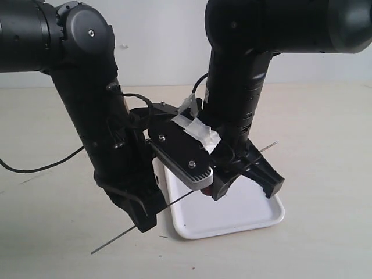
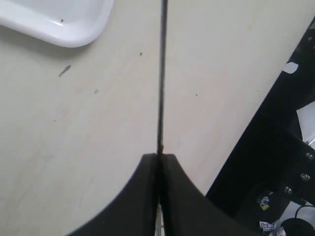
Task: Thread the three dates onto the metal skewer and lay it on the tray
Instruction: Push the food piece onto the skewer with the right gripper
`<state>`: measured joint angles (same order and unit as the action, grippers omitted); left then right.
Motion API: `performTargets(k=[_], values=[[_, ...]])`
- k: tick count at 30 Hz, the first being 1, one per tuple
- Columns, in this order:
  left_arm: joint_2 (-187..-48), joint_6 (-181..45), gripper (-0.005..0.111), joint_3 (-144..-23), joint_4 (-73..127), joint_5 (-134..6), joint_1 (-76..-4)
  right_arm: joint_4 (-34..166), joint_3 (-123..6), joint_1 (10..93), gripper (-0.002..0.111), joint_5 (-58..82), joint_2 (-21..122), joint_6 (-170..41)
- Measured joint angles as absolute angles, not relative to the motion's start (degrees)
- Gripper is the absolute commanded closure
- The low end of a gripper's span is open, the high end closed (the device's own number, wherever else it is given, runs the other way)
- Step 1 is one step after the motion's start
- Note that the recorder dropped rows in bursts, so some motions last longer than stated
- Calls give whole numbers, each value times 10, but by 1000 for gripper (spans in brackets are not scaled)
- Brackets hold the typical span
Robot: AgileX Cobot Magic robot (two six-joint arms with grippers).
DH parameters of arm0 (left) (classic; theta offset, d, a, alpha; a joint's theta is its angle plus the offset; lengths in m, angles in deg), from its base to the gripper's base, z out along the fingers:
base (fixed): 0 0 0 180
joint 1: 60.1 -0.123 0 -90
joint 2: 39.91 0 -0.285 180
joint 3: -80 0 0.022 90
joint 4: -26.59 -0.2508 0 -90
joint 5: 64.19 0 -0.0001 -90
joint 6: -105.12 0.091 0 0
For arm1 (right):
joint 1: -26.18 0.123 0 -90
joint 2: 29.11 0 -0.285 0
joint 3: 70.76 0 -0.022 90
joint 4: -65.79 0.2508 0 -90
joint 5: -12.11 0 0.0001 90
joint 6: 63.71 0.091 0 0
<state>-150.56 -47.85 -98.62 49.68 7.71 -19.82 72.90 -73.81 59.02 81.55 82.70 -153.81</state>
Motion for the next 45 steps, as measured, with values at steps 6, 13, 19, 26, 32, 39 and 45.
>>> performTargets(k=[6,13,19,26,32,39,45], values=[[-1506,-471,107,-986,497,89,-199,774,-738,590,76,819,828,-1536],[-1504,-471,107,-986,492,100,-201,816,-738,587,76,821,831,-1530],[-1504,-472,107,-987,484,87,-202,801,-738,588,70,810,831,-1482],[-1504,-471,107,-987,469,78,-202,804,-738,588,58,810,831,-1464],[-1504,-469,107,-989,462,77,-202,806,-738,589,58,809,830,-1458],[-1500,-452,107,-994,464,66,-201,781,-734,590,58,808,805,-1437],[-1496,-446,107,-996,459,60,-199,766,-733,590,58,797,776,-1410]])
